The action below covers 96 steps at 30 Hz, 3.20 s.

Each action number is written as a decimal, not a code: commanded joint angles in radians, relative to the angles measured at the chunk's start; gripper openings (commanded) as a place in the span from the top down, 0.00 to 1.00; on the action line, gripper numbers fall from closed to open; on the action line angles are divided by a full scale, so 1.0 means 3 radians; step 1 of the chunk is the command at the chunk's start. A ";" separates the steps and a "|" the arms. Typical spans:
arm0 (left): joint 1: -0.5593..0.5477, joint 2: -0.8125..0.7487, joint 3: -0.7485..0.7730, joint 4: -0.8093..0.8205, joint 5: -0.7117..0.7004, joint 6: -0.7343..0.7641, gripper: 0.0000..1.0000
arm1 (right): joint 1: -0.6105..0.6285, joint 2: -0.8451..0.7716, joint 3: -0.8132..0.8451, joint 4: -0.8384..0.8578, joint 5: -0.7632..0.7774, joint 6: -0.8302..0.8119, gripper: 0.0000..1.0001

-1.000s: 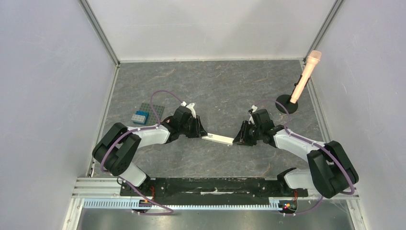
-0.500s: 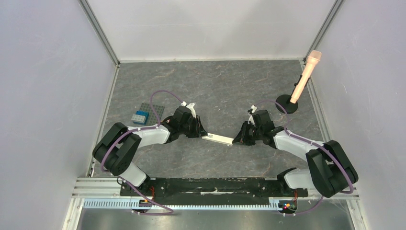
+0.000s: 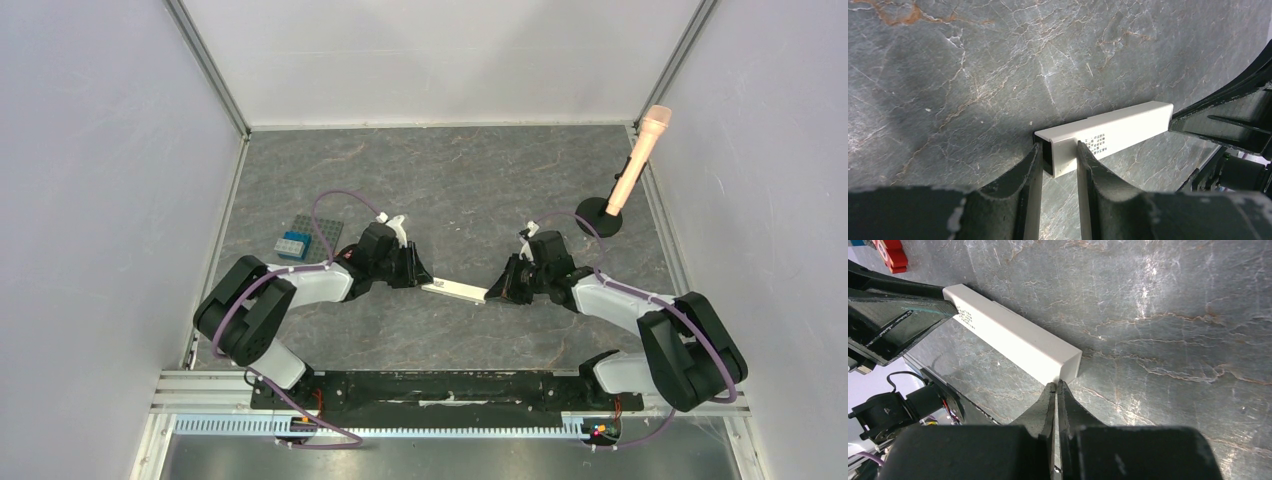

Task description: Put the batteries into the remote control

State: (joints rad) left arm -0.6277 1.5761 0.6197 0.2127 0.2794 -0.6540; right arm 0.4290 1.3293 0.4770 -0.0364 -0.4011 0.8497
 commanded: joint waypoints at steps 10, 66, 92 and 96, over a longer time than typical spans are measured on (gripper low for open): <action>-0.0214 0.0458 -0.0315 0.0208 0.0427 -0.0127 0.98 | 0.0164 0.0351 -0.0190 0.0402 0.0122 0.0208 1.00; 0.0421 -0.1889 0.0583 -0.1905 -0.1816 0.0154 0.31 | 0.1168 0.0998 0.1481 -0.0773 0.1174 -0.3084 0.41; 0.0489 -0.2051 0.0563 -0.2030 -0.1644 0.0242 0.31 | 0.0040 0.0671 0.1074 -0.0518 0.2392 -0.1442 0.79; 0.0492 -0.2090 0.0563 -0.2073 -0.1644 0.0254 0.31 | -0.0008 0.0704 0.1045 -0.0496 0.2315 -0.1470 0.77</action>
State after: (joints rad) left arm -0.4854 0.9787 0.7948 -0.4011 -0.2249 -0.5793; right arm 0.4358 1.5349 0.7959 -0.2237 0.2928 0.3801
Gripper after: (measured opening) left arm 0.685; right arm 0.335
